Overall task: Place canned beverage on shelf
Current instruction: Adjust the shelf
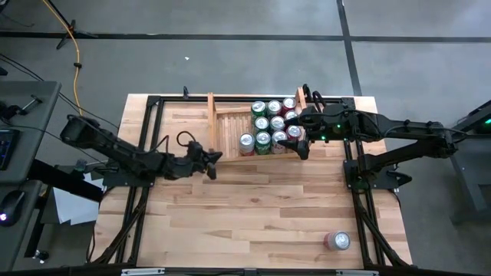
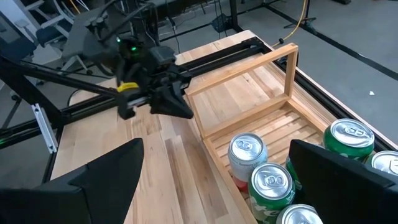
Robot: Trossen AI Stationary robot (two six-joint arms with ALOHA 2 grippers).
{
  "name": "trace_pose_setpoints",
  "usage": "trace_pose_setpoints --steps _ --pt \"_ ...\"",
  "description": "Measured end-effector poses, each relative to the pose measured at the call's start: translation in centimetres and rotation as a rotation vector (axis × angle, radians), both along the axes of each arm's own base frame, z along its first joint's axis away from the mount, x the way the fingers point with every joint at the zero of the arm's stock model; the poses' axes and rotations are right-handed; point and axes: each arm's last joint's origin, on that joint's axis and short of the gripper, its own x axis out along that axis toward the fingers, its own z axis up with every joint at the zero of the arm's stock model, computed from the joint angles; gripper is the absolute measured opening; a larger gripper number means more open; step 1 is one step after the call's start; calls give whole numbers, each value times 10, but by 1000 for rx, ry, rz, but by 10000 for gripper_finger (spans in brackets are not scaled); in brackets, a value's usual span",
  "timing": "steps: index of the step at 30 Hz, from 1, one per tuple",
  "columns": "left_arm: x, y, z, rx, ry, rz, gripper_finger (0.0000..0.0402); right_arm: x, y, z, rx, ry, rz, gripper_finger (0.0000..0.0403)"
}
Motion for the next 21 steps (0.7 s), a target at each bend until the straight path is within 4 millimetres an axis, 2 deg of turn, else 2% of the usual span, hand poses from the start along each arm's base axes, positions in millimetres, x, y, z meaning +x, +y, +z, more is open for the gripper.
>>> trace_pose_setpoints --steps 15,21 --pt "0 30 -5 42 95 105 0 0 -1 0 5 -2 -52 387" --pt "0 36 0 4 70 46 0 0 -1 -1 5 7 -52 387"
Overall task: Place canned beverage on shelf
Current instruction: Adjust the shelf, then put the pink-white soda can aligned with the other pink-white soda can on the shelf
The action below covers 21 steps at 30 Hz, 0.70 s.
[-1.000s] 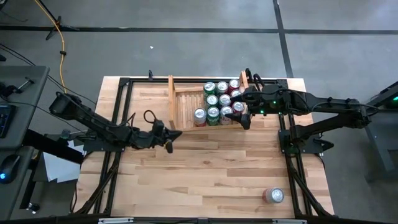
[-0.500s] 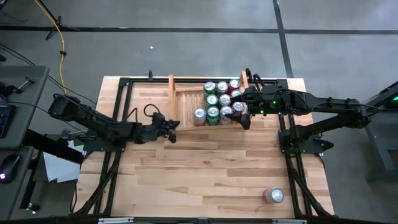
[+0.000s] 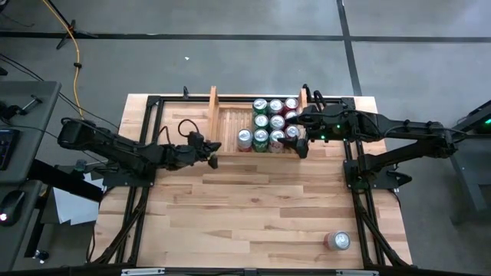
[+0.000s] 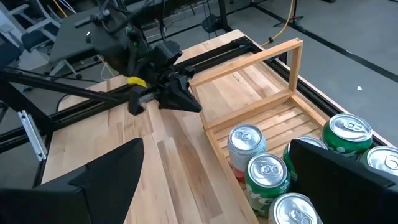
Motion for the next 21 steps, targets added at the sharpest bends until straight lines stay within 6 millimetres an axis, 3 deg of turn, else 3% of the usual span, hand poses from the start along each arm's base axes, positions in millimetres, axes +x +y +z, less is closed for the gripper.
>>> trace_pose_setpoints --steps 4,10,16,21 --pt "0 -5 17 -22 -53 -162 0 0 0 -1 2 7 4 387" --pt "-4 -17 75 71 -347 -521 0 0 0 -1 4 12 6 387" --pt "-32 -17 139 318 -583 -545 0 0 1 -1 11 14 22 387" --pt "-60 -11 175 470 -634 -501 0 0 1 -1 12 15 24 387"
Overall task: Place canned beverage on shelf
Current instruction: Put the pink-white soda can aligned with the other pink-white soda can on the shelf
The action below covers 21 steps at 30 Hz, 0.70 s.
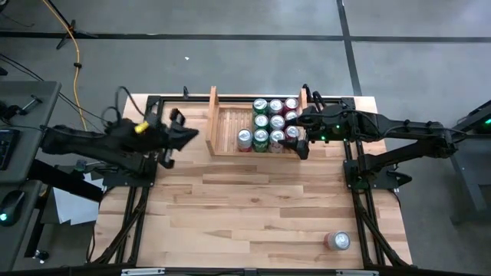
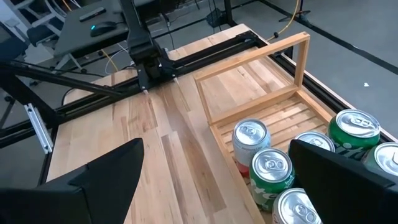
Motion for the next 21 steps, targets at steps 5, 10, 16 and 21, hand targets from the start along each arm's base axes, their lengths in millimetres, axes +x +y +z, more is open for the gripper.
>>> trace_pose_setpoints --steps 5,10,16,21 --pt "-15 6 15 16 55 66 4 0 0 0 0 4 0 387" --pt "-12 10 17 5 159 119 46 -1 0 -1 1 16 0 387" --pt "-6 12 19 -39 180 122 144 -1 0 -3 5 31 -2 387" --pt "-6 14 19 -101 171 106 234 -1 0 -3 4 29 -1 387"
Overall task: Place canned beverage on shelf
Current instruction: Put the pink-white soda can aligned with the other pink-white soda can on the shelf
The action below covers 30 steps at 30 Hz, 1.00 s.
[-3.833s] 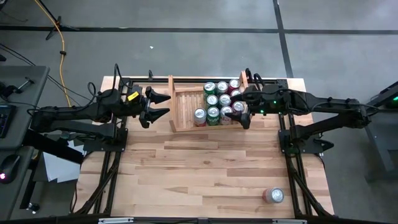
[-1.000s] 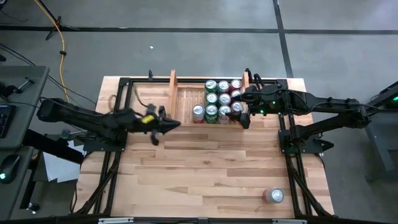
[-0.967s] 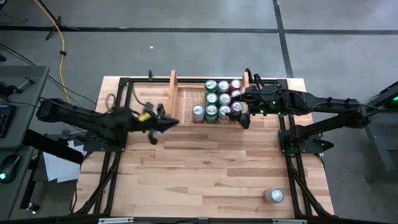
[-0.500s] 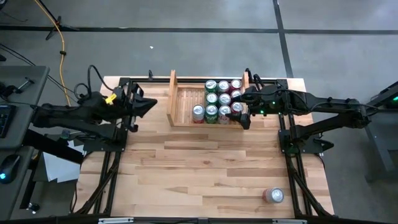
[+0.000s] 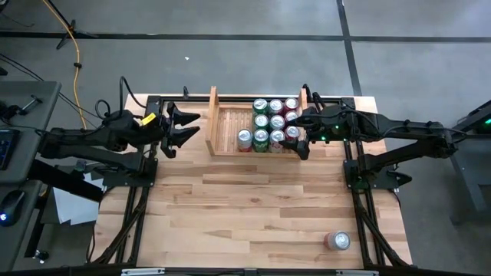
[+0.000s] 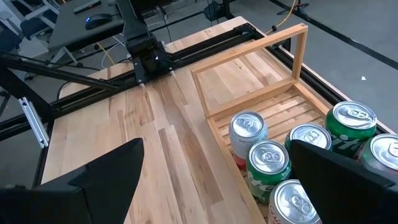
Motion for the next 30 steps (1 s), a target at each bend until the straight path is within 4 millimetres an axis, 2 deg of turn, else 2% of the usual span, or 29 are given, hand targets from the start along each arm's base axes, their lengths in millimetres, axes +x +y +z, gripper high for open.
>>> trace_pose_setpoints --steps 4,7,13,19,24,30 --pt "0 0 0 -15 -6 -10 287 0 0 0 0 0 0 387" --pt "0 0 0 -5 -5 -8 305 0 0 0 0 -1 0 387" --pt "0 0 0 10 -2 -4 310 0 0 0 2 -1 3 387" --pt "0 0 0 107 21 38 310 1 1 2 6 -19 16 387" --pt "0 2 -2 218 78 112 310 5 1 11 -4 -124 34 387" --pt "0 2 -2 236 86 123 310 9 0 26 -79 -274 49 387"
